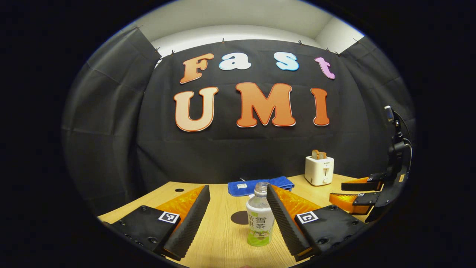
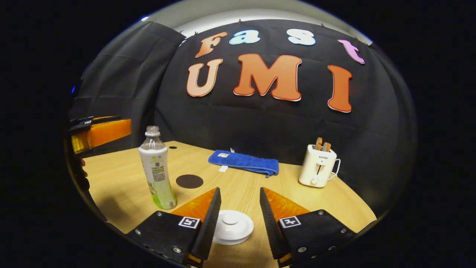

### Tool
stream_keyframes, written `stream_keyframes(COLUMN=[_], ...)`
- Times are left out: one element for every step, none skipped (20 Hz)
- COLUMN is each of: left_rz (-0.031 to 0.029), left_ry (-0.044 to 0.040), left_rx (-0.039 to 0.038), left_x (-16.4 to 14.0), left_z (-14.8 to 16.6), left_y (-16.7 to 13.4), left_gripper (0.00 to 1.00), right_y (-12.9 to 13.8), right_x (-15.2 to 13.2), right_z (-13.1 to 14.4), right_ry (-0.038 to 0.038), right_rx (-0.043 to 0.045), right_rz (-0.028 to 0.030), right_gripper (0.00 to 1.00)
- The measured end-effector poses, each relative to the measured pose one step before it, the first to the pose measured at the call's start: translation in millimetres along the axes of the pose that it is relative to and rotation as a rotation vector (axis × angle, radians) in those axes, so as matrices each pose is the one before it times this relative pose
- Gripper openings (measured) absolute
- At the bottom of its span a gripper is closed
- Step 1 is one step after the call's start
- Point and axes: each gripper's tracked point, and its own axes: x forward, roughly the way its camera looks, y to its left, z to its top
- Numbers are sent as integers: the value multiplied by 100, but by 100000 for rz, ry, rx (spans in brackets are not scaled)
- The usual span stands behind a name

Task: Open the teacup lid with one hand, grasp the water bottle and pour water into the teacup with the other hand; after pouring, place the water bottle on the coaster and then close the teacup lid.

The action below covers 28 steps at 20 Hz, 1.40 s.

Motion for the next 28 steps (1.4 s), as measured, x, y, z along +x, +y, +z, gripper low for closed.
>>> stream_keyframes(left_rz=[12,-245,-149,169,-120,29,63,117,149,-57,-232,-391,-18,147,192,27,161,-43,-6,8,68,92,-63,-105,-139,-173,-185,-326], left_ry=[1071,564,358,78,270,217,645,354,363,180,451,540,285,35,-26,10,93,277,354,23,-83,-109,154,96,341,392,253,324], left_rx=[-41,-402,-297,-227,-209,-171,-98,19,275,405,-170,-370,-176,-4,-149,-231,-290,-108,125,232,373,55,-234,-322,-224,20,-44,-274], left_x=[32,-28,-118,90,-79,80,-5,1,-78,-200,126,48,-130,33,52,15,-4,-71,-45,41,-94,-47,26,-6,55,-16,18,63], left_z=[-434,-314,-104,-49,-110,-134,-215,-209,-243,-211,-278,-183,-83,-5,-76,44,-96,-33,-68,-53,33,92,-35,-149,-137,-67,-148,-207], left_y=[-59,46,0,173,-13,-62,96,128,123,89,-87,-87,113,151,65,0,141,77,-188,22,32,82,-19,-22,-43,-8,-52,-91], left_gripper=[99,98,98,99,98,99,98,98,98,98,98,98,99,99,98,98,99,99,99,99,99,99,99,98,99,99,98,98], right_y=[30,142,34,63,130,157,7,67,132,-65,-33,68,188,24,8,23,-66,-222,-357,-4,38,30,-28,-33,-167,-255,2,22], right_x=[119,407,281,319,281,292,155,242,285,227,114,232,174,19,124,79,-83,67,209,92,-105,-53,100,-8,24,13,15,42], right_z=[-595,-520,-771,-526,-572,-800,-426,-130,-211,-194,139,38,-351,-34,-38,-64,-242,189,-27,-39,27,125,23,-19,-153,71,-8,121], right_ry=[2280,1705,1987,1654,1704,2232,1010,576,460,564,-157,389,1336,314,598,659,1592,-139,515,339,45,102,139,-123,54,-461,119,-113], right_rx=[300,245,94,80,237,-153,-835,-1371,-1397,-1301,26,345,764,845,1460,1019,-187,-731,-154,-137,-352,-619,-431,-169,842,2847,1584,1927], right_rz=[1356,608,553,795,506,96,-11,178,183,71,323,630,1018,358,512,391,66,-822,-2267,-111,-206,159,195,-75,-730,-777,440,402], right_gripper=[58,55,51,49,49,49,48,48,48,47,48,48,46,46,46,46,46,46,35,30,29,25,24,24,23,20,19,19])
